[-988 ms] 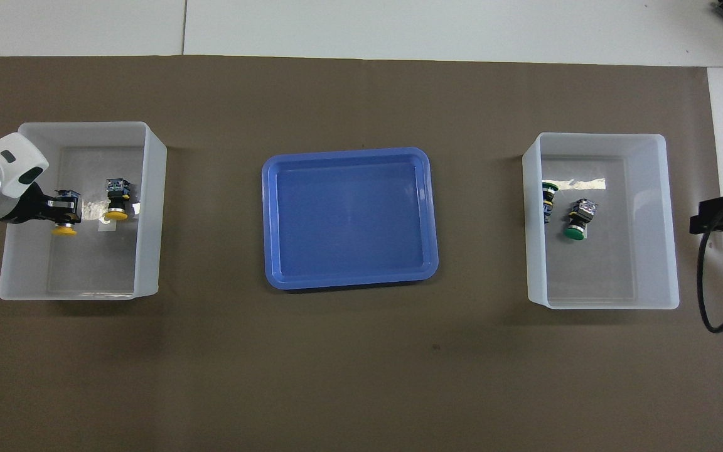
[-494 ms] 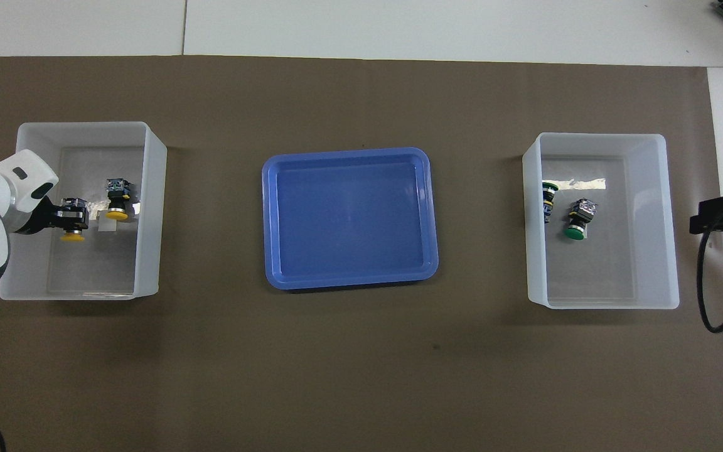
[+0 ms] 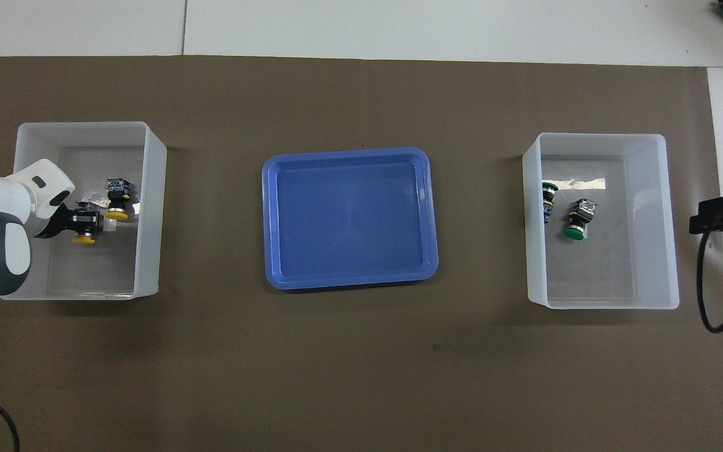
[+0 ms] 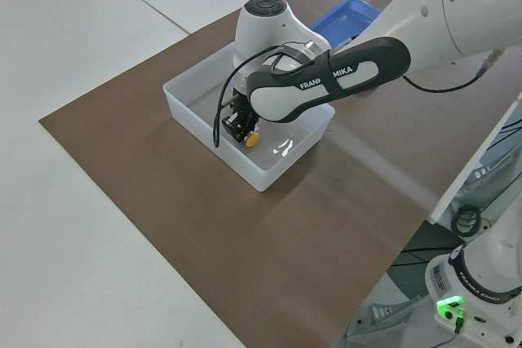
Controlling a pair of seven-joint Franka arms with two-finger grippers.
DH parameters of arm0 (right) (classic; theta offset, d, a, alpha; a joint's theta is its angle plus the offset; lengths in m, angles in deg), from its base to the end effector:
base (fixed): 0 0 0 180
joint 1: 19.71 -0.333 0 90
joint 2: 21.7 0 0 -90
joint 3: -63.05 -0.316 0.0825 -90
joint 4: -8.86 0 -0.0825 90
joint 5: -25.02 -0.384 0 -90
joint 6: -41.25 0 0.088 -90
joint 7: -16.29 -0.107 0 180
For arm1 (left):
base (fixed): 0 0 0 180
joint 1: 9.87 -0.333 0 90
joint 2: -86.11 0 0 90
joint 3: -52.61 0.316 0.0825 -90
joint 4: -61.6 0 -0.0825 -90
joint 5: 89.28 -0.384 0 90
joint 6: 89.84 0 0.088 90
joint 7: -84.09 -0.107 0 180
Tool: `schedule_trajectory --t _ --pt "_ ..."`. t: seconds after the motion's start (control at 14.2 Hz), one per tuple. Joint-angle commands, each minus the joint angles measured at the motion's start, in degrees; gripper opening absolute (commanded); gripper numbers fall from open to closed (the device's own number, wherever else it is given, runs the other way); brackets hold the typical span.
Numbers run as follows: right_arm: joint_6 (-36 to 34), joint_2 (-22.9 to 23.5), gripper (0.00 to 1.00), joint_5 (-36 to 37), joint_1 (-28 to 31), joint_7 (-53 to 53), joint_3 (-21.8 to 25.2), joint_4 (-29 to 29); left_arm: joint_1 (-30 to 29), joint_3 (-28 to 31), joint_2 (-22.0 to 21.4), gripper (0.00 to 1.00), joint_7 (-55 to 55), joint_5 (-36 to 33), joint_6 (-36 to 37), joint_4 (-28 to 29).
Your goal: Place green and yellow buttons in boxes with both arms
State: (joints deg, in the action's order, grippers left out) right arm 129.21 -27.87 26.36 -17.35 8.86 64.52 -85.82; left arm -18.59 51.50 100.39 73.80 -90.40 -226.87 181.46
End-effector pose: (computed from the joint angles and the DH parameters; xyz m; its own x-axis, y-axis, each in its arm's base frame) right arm 0.5154 -0.0379 0.6407 0.9806 -0.1959 -0.0069 -0.1957 -0.9804 0.0217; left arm 0.5790 0.0778 0.3083 0.9970 -0.0604 0.0480 -0.0595 -0.9981 -0.0181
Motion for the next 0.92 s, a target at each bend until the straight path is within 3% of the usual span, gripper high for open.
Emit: schedule_trajectory --t 0.0,0.42,0.64,0.85 --pt "-0.51 -0.60 1.00 -0.89 0.19 -0.30 -0.25 -0.41 0.02 -0.11 0.14 0.78 -0.34 -0.99 5.96 -4.95" --pt "-0.51 -0.60 1.00 -0.89 0.28 -0.30 -0.16 -0.41 3.53 -0.47 1.62 0.79 0.54 -0.55 32.75 -27.88" --pt "-0.51 -0.60 1.00 -0.89 0.19 -0.30 -0.25 -0.41 8.96 -0.38 2.94 0.79 4.91 -0.64 46.30 -38.69" --pt "-0.51 -0.60 1.00 -0.89 0.28 -0.30 -0.16 -0.41 14.06 -0.38 3.04 0.79 11.60 -0.81 51.25 -41.89"
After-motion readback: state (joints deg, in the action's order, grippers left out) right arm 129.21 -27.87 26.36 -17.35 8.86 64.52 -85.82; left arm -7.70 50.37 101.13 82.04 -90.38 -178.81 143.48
